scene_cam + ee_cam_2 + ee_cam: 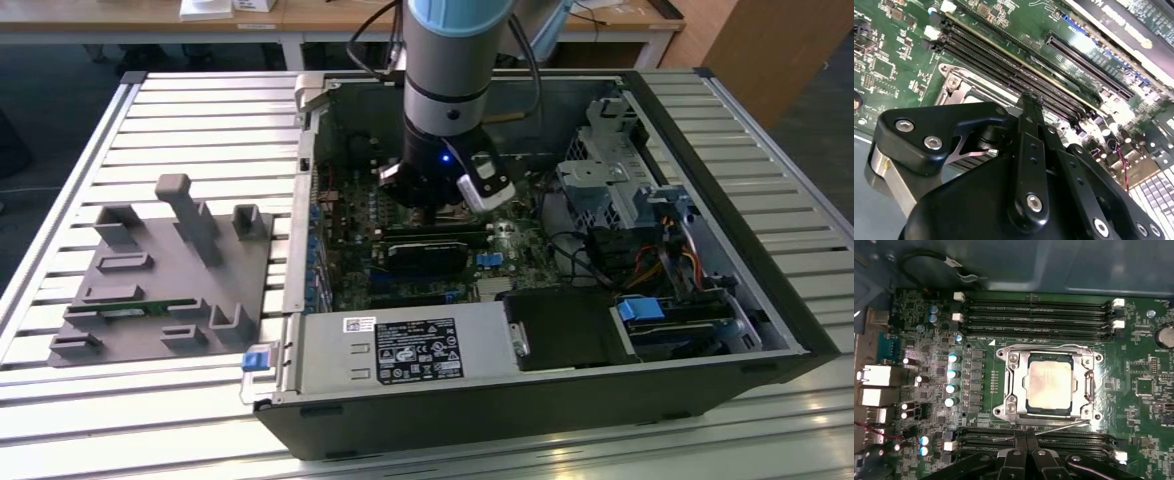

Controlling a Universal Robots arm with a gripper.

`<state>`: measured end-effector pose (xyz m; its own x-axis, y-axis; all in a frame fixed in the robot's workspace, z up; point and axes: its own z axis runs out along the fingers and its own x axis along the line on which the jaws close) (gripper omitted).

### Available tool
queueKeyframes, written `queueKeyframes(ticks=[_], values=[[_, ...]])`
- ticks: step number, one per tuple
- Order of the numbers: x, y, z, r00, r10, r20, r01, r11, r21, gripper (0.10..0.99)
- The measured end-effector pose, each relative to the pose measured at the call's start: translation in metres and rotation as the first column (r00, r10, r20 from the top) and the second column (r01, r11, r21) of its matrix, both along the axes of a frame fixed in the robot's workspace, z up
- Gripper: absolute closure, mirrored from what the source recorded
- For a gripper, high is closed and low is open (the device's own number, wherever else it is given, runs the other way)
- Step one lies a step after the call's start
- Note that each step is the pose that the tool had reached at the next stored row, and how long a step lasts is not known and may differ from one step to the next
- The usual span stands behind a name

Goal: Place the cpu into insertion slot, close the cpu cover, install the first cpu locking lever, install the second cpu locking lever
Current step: 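Install the second cpu locking lever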

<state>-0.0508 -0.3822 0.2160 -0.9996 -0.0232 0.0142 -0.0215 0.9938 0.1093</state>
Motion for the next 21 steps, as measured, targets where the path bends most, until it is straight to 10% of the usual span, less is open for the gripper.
queueKeyframes(ticks=[2,8,21], values=[[-0.0001,-0.0005,-0.0028,1.0000,0.000,-0.0001,0.000,1.0000,0.005,0.980],[-0.0018,-0.0094,-0.0034,1.0000,0.000,0.0000,0.000,0.9965,0.084,0.980],[-0.0091,-0.0169,-0.0116,1.0000,0.000,0.0000,0.000,0.9930,0.118,0.980]])
